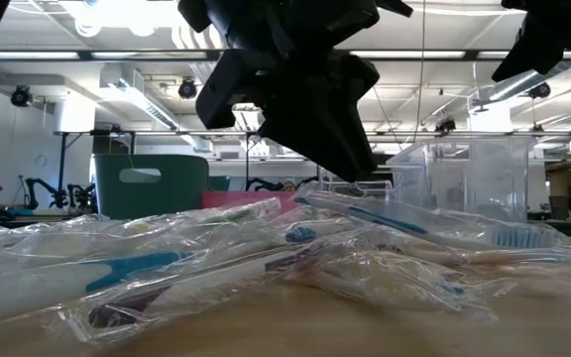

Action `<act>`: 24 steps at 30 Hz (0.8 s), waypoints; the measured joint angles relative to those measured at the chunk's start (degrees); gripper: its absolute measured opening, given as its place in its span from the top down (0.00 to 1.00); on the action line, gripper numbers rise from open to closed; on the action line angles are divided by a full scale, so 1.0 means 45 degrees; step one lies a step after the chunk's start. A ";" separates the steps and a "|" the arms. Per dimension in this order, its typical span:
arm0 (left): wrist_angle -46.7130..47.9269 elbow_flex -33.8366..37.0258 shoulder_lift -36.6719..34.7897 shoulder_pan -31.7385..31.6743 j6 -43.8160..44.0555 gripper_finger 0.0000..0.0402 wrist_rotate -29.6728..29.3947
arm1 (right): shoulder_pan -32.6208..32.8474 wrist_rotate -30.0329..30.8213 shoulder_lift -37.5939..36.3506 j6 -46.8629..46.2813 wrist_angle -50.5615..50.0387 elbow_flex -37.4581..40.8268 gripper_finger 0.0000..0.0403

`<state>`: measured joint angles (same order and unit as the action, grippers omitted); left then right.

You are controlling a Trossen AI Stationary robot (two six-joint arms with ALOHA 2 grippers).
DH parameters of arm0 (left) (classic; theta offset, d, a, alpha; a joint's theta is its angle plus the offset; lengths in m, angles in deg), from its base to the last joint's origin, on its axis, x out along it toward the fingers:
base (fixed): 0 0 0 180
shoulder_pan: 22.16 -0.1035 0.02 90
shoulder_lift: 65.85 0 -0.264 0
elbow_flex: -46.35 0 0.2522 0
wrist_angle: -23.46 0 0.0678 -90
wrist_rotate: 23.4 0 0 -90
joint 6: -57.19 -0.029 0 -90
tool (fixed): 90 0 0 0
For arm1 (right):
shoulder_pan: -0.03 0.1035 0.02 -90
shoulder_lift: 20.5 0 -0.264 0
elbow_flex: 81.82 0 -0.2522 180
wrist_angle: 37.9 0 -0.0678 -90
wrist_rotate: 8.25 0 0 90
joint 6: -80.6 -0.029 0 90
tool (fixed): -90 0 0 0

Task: Pick & Place Toothbrushes
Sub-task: Put the blue toothbrush into the red bin

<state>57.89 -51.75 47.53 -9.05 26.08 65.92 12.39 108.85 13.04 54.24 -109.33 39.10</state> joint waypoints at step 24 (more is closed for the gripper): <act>0.9689 -0.2962 -0.0024 0.0029 0.3200 0.71 -0.0429 | 0.0000 0.0003 0.0000 0.0002 0.0002 0.0000 0.98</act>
<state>101.49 -65.07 47.42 -8.92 40.48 63.99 12.39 108.86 13.04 54.25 -109.32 39.10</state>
